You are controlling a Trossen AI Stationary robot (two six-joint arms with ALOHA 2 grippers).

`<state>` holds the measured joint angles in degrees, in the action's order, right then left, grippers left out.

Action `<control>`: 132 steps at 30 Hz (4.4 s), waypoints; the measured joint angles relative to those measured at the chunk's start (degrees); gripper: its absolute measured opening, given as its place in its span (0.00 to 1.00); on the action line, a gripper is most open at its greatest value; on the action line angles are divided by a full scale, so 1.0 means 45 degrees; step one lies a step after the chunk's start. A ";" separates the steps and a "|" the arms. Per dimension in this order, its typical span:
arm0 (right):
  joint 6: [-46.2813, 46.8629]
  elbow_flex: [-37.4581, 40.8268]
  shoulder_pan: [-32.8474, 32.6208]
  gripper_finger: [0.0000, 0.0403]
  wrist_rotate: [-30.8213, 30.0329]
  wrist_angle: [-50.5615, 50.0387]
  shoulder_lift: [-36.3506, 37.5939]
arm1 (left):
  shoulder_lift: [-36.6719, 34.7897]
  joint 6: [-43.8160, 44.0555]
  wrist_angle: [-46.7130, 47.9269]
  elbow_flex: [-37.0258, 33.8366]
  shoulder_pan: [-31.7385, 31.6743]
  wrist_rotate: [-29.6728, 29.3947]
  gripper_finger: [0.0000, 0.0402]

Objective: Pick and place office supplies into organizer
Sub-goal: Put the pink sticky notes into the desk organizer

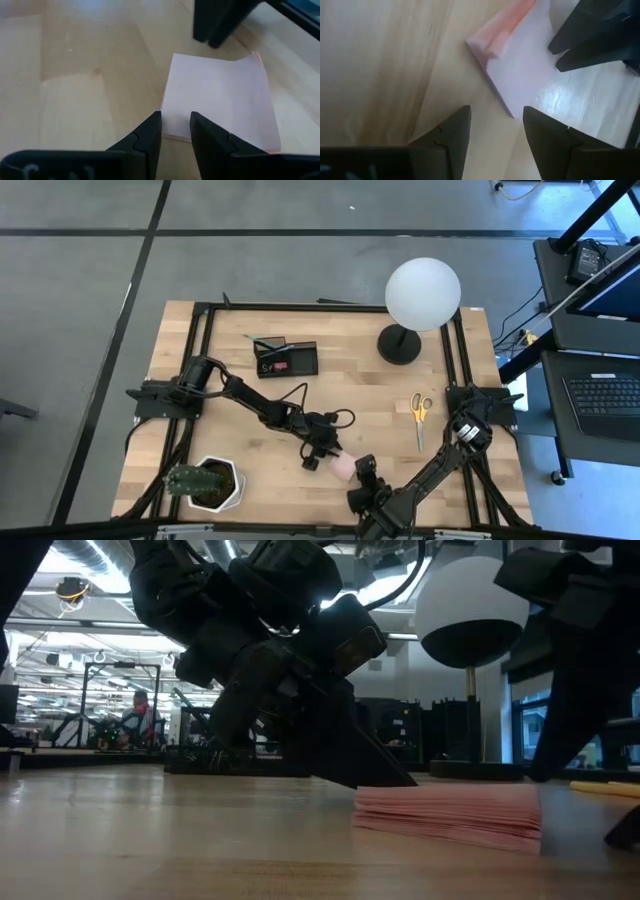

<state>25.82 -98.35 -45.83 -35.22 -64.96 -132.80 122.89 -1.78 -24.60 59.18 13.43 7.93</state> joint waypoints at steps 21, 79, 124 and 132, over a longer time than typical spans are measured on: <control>-0.2299 0.0486 0.0711 0.46 -0.0685 0.0825 -0.0021 | 0.0083 0.0160 -0.0594 -0.0082 0.0009 0.1000 0.24; -0.1424 0.0054 0.0604 0.46 -0.0243 0.4796 -0.0036 | 0.0073 0.1289 -0.0295 -0.0073 -0.0423 0.0906 0.24; -0.0475 -0.0102 0.0833 0.22 0.0369 0.2970 -0.0055 | 0.0073 0.2234 -0.0159 -0.0073 -0.0607 0.2262 0.24; -0.0465 -0.0102 0.0833 0.22 0.0375 0.2957 -0.0060 | 0.0073 0.2127 -0.0155 -0.0073 -0.0603 0.2266 0.24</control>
<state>23.73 -98.80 -42.09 -33.53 -51.65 -133.08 123.22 7.79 -25.30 58.85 10.72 18.13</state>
